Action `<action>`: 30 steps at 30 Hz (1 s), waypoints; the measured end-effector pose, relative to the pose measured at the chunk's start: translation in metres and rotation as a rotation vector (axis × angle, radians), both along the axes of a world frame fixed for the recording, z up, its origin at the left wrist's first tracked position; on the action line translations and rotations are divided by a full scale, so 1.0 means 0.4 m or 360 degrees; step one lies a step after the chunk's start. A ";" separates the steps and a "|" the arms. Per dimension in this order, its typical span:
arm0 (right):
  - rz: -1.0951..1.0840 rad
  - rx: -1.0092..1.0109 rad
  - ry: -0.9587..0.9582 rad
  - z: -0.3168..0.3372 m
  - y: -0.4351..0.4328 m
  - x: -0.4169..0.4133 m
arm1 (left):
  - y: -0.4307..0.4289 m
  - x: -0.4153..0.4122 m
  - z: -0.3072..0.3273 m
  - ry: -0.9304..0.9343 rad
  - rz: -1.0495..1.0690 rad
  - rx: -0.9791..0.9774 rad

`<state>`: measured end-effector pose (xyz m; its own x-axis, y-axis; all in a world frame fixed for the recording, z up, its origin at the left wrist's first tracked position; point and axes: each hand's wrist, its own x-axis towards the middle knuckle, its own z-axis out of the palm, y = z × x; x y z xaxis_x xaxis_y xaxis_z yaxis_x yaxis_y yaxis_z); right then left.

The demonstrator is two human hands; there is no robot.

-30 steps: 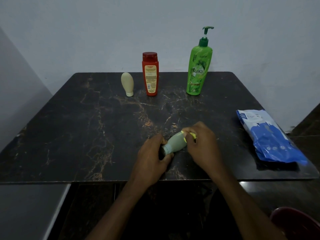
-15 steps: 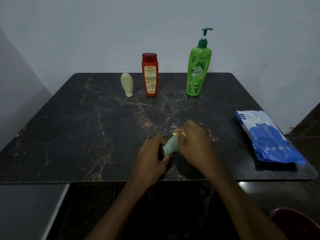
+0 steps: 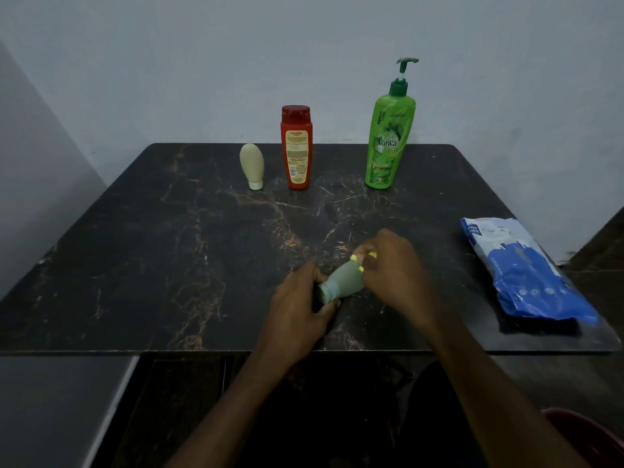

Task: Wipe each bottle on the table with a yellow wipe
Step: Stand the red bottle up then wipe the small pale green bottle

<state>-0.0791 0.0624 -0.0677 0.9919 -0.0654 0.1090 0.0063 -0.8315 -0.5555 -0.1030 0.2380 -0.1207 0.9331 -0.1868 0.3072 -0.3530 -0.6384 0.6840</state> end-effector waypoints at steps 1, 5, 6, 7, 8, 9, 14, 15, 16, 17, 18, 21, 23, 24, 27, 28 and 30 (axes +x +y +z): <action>-0.0018 -0.0012 0.0015 0.005 0.007 -0.001 | 0.000 0.001 -0.001 -0.0006 0.0002 0.0004; 0.0169 -0.0156 0.0030 0.042 0.077 -0.046 | 0.000 -0.002 -0.004 0.0011 -0.0004 0.0003; 0.0271 -0.0202 0.0022 0.044 0.095 -0.060 | 0.001 -0.002 -0.005 0.0016 -0.0013 -0.0010; 0.0341 -0.0235 0.0011 0.045 0.109 -0.071 | 0.001 -0.001 -0.006 0.0022 -0.0021 -0.0025; 0.0368 -0.0238 0.0005 0.040 0.114 -0.074 | 0.001 -0.002 -0.007 0.0028 -0.0027 -0.0034; 0.0359 -0.0225 0.0001 0.037 0.109 -0.070 | 0.001 -0.001 -0.007 0.0023 -0.0031 -0.0038; 0.0151 0.0014 -0.0061 -0.005 0.024 -0.013 | 0.002 0.000 -0.009 -0.0035 -0.0001 -0.0032; 0.0096 0.0092 -0.0098 -0.017 0.007 -0.006 | 0.002 0.000 -0.010 -0.0044 0.0002 -0.0033; 0.0057 0.0159 -0.0138 -0.029 -0.007 -0.002 | 0.002 -0.001 -0.010 -0.0051 0.0005 -0.0033; 0.0033 0.0211 -0.0159 -0.041 -0.018 -0.001 | 0.003 -0.002 -0.011 -0.0055 0.0012 -0.0029; 0.0015 0.0244 -0.0179 -0.053 -0.025 -0.003 | 0.004 -0.003 -0.010 -0.0055 0.0022 -0.0024; -0.0102 0.0245 -0.0224 -0.078 -0.029 -0.019 | 0.005 -0.002 -0.010 -0.0036 0.0029 -0.0019; -0.0233 0.0269 -0.0223 -0.087 -0.026 -0.038 | 0.004 -0.003 -0.010 -0.0041 0.0021 -0.0027; -0.0270 0.0268 -0.0226 -0.090 -0.021 -0.048 | 0.003 -0.003 -0.010 -0.0047 0.0020 -0.0034; -0.0286 0.0212 -0.0286 -0.097 -0.001 -0.079 | 0.002 -0.001 -0.012 -0.0068 0.0024 -0.0041; -0.0286 0.0203 -0.0310 -0.097 0.007 -0.088 | 0.001 -0.001 -0.013 -0.0077 0.0023 -0.0041; -0.0306 0.0223 -0.0296 -0.100 0.026 -0.104 | 0.000 -0.002 -0.013 -0.0089 0.0023 -0.0039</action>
<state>-0.1207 0.0729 -0.1078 0.9237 -0.2771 0.2646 -0.0311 -0.7425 -0.6691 -0.1036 0.2379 -0.1259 0.9169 -0.1651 0.3633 -0.3819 -0.6269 0.6791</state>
